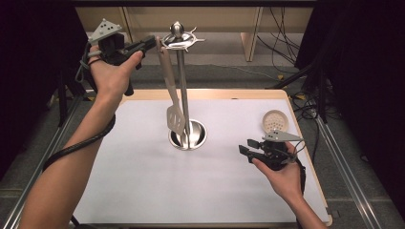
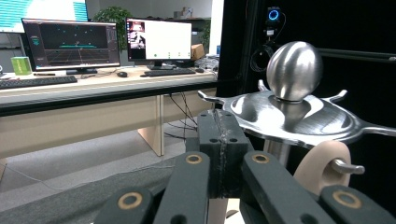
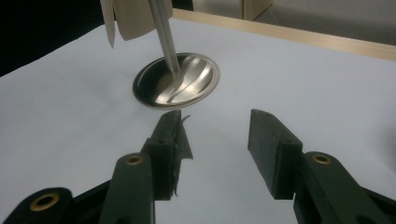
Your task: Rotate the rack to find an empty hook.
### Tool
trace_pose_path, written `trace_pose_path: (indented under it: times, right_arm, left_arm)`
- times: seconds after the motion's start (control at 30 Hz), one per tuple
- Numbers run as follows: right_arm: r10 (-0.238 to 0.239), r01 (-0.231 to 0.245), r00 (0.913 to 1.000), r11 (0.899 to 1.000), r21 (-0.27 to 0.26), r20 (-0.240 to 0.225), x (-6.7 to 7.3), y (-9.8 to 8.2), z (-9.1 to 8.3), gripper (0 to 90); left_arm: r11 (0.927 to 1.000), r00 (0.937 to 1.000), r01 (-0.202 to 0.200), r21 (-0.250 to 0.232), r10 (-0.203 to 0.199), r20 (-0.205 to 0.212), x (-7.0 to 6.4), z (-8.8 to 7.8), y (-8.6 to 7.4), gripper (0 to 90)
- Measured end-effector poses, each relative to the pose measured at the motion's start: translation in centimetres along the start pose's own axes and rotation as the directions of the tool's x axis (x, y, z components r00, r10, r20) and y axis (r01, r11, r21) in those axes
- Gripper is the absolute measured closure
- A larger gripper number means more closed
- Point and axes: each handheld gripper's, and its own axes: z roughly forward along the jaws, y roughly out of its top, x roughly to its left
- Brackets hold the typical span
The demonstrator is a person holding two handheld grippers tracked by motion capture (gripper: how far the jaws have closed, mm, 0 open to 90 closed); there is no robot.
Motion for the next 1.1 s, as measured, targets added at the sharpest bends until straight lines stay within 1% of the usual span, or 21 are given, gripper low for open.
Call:
trace_pose_path:
  times: [0.07, 0.1, 0.13, 0.17, 0.27, 0.3, 0.37, 0.5, 0.53, 0.57, 0.63, 0.67, 0.7, 0.73, 0.87, 0.9, 0.97, 1.0, 1.03, 1.07, 1.1]
  right_arm:
    - [0.004, -0.004, 1.0000, 1.000, 0.005, 0.001, 0.1, 0.0, 0.0, 55.6]
    - [-0.017, 0.017, 0.9998, 1.000, -0.006, 0.007, -0.1, 0.0, 0.1, 55.6]
    - [-0.019, 0.019, 0.9998, 1.000, -0.003, 0.011, 0.0, 0.0, 0.1, 55.6]
    - [-0.016, 0.017, 0.9998, 1.000, -0.001, 0.010, 0.0, 0.0, 0.1, 55.6]
    - [-0.015, 0.015, 0.9998, 1.000, -0.001, 0.011, 0.0, 0.0, 0.1, 55.6]
    - [-0.020, 0.020, 0.9998, 1.000, -0.002, 0.011, -0.1, 0.0, 0.1, 55.6]
    - [-0.016, 0.016, 0.9998, 1.000, -0.002, 0.010, -0.1, 0.0, 0.0, 55.6]
    - [0.008, -0.008, 1.0000, 1.000, 0.002, -0.002, 0.0, 0.0, 0.0, 55.6]
    - [0.009, -0.009, 1.0000, 1.000, 0.003, 0.000, 0.0, 0.0, 0.0, 55.6]
    - [-0.032, 0.032, 0.9995, 0.999, -0.010, 0.008, -0.3, 0.0, 0.1, 55.6]
    - [-0.029, 0.029, 0.9996, 1.000, -0.008, 0.007, -0.3, 0.0, 0.1, 55.6]
    - [-0.031, 0.031, 0.9995, 0.999, -0.009, 0.008, -0.3, 0.0, 0.1, 55.5]
    - [-0.032, 0.032, 0.9995, 0.999, -0.009, 0.008, -0.3, 0.0, 0.1, 55.5]
    - [-0.031, 0.031, 0.9995, 0.999, -0.009, 0.008, -0.3, 0.0, 0.1, 55.5]
    - [-0.031, 0.032, 0.9995, 0.999, -0.008, 0.009, -0.4, 0.0, 0.1, 55.4]
    - [-0.022, 0.022, 0.9998, 1.000, -0.018, 0.001, -0.3, 0.0, 0.2, 55.4]
    - [-0.046, 0.046, 0.9985, 0.999, 0.002, 0.031, -0.5, 0.1, -0.2, 55.3]
    - [-0.005, 0.005, 1.0000, 1.000, -0.019, 0.002, -0.3, 0.0, 0.0, 55.2]
    - [-0.038, 0.039, 0.9989, 0.999, -0.028, 0.026, -0.5, 0.2, -0.2, 55.2]
    - [0.014, -0.014, 0.9998, 1.000, -0.002, 0.014, -0.3, 0.2, -0.5, 55.1]
    - [-0.006, 0.007, 0.9996, 0.999, -0.040, 0.026, -0.5, 0.2, -0.3, 55.1]
  left_arm:
    - [1.0000, 1.0000, -0.005, -0.002, 0.005, -0.001, 0.1, 0.1, 0.0, 89.4]
    - [1.0000, 1.0000, -0.003, -0.001, 0.003, -0.001, 0.2, 0.3, 0.0, 89.4]
    - [0.9994, 0.9994, 0.033, 0.013, -0.033, -0.005, 0.0, 0.3, 0.0, 89.4]
    - [1.0000, 1.0000, 0.000, -0.001, 0.000, -0.003, 0.3, 0.5, 0.1, 89.4]
    - [1.0000, 1.0000, -0.001, 0.004, 0.001, -0.007, 0.3, 0.6, 0.1, 89.4]
    - [0.9998, 0.9998, 0.016, 0.013, -0.015, -0.014, 0.2, 0.6, 0.1, 89.4]
    - [0.9999, 0.9999, -0.009, 0.008, 0.009, -0.007, 0.4, 0.9, 0.2, 89.4]
    - [0.9999, 0.9999, -0.009, 0.013, 0.009, -0.008, 0.6, 1.2, 0.3, 89.4]
    - [0.9997, 1.0000, 0.005, 0.022, -0.005, -0.007, 0.5, 1.3, 0.3, 89.4]
    - [0.9998, 1.0000, 0.002, 0.022, -0.002, -0.005, 0.5, 1.3, 0.3, 89.4]
    - [0.9997, 1.0000, 0.003, 0.024, -0.003, -0.004, 0.6, 1.4, 0.3, 89.4]
    - [0.9995, 0.9996, -0.028, 0.016, 0.028, -0.004, 0.8, 1.5, 0.4, 89.4]
    - [0.9996, 1.0000, 0.003, 0.029, -0.003, -0.007, 0.6, 1.4, 0.4, 89.4]
    - [0.9997, 0.9999, -0.016, 0.019, 0.016, 0.000, 0.8, 1.6, 0.4, 89.4]
    - [0.9998, 0.9999, -0.013, 0.016, 0.013, 0.002, 0.9, 1.6, 0.4, 89.4]
    - [0.9998, 1.0000, 0.003, 0.022, -0.003, 0.001, 0.8, 1.5, 0.3, 89.3]
    - [0.9999, 0.9999, -0.010, 0.003, 0.010, -0.007, 0.9, 1.3, 0.2, 89.2]
    - [1.0000, 1.0000, 0.004, 0.005, -0.004, -0.008, 0.8, 1.1, 0.1, 89.0]
    - [0.9999, 0.9999, -0.013, -0.007, 0.013, -0.010, 1.0, 0.9, 0.1, 88.6]
    - [0.9999, 0.9999, 0.009, -0.009, -0.009, -0.012, 0.8, 0.6, 0.0, 87.3]
    - [0.9997, 0.9999, -0.005, -0.025, 0.005, -0.010, 1.0, 0.3, -0.1, 85.7]
